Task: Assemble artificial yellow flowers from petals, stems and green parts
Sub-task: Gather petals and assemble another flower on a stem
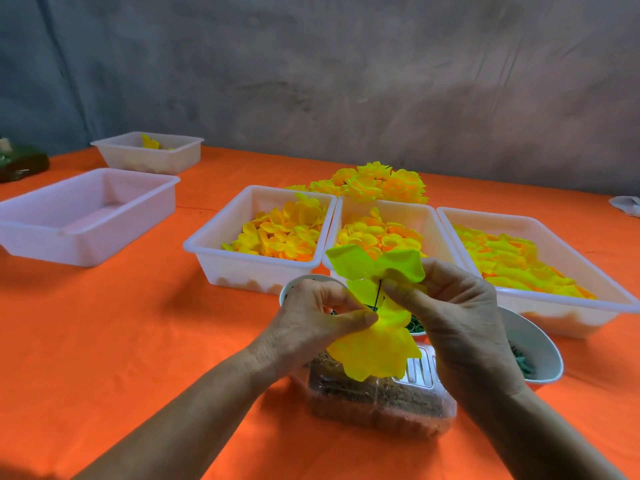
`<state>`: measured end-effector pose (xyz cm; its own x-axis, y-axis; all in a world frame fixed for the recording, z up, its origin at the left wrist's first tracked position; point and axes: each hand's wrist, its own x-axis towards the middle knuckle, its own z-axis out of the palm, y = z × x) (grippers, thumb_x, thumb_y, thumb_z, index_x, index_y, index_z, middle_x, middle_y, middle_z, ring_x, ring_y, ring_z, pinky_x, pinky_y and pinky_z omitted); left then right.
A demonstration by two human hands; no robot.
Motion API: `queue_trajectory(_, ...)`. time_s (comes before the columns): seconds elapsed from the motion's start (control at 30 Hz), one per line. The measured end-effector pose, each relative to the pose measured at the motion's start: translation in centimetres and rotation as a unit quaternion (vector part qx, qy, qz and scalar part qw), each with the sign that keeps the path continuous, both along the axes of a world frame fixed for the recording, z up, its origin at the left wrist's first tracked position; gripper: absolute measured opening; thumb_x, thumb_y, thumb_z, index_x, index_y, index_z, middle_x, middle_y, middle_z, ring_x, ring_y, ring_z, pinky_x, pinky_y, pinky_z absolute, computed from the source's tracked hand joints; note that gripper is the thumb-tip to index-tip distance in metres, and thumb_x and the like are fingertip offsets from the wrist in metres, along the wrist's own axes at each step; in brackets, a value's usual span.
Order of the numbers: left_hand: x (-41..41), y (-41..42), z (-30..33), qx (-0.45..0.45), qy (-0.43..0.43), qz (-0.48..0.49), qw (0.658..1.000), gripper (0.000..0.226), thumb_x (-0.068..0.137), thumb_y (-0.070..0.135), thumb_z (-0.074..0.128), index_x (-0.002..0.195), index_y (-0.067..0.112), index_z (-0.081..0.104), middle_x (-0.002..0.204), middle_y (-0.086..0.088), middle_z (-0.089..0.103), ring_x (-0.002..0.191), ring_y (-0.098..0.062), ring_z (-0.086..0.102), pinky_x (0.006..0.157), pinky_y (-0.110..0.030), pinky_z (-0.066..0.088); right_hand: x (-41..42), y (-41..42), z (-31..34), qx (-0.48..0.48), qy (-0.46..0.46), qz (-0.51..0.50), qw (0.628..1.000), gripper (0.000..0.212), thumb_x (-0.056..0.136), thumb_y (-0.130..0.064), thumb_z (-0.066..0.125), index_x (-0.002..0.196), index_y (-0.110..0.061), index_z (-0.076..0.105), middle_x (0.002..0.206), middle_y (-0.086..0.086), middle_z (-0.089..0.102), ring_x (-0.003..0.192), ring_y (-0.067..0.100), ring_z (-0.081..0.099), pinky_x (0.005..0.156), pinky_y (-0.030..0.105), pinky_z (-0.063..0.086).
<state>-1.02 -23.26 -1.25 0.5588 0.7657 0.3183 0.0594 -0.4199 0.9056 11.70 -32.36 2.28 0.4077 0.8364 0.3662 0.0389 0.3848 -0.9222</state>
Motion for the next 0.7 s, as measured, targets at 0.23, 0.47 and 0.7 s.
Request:
queue_trajectory(0.23, -0.1, 0.0, 0.0, -0.003, 0.003, -0.003, 1.000, 0.012, 0.072, 0.019, 0.080, 0.073, 0.008, 0.075, 0.066, 0.011, 0.057, 0.070, -0.007, 0.053, 0.069, -0.033, 0.045, -0.1, -0.2, -0.2, 0.057, -0.116, -0.047, 0.991, 0.018, 0.073, 0.000, 0.074, 0.072, -0.017, 0.072, 0.069, 0.002, 0.071, 0.059, 0.005, 0.059, 0.051, 0.013, 0.043)
queue_trajectory(0.47, -0.1, 0.0, -0.2, -0.011, -0.009, -0.017, 1.000, 0.012, 0.072, 0.016, 0.081, 0.074, 0.006, 0.075, 0.079, -0.005, 0.064, 0.075, -0.010, 0.055, 0.071, -0.035, 0.047, 0.4, 0.0, -0.7, 0.099, -0.320, -0.140, 0.932, 0.016, 0.071, -0.002, 0.070, 0.083, -0.012, 0.074, 0.080, -0.007, 0.073, 0.077, 0.005, 0.068, 0.070, 0.025, 0.053)
queue_trajectory(0.7, 0.1, 0.4, -0.5, -0.017, 0.006, -0.017, 1.000, 0.030, 0.074, 0.000, 0.076, 0.059, 0.022, 0.062, 0.065, 0.012, 0.053, 0.066, -0.003, 0.050, 0.068, -0.026, 0.040, 1.1, 0.0, -0.8, 0.228, -0.542, -0.181, 0.788, 0.022, 0.089, -0.010, 0.055, 0.083, 0.000, 0.074, 0.090, 0.007, 0.073, 0.080, 0.022, 0.071, 0.065, 0.038, 0.054)
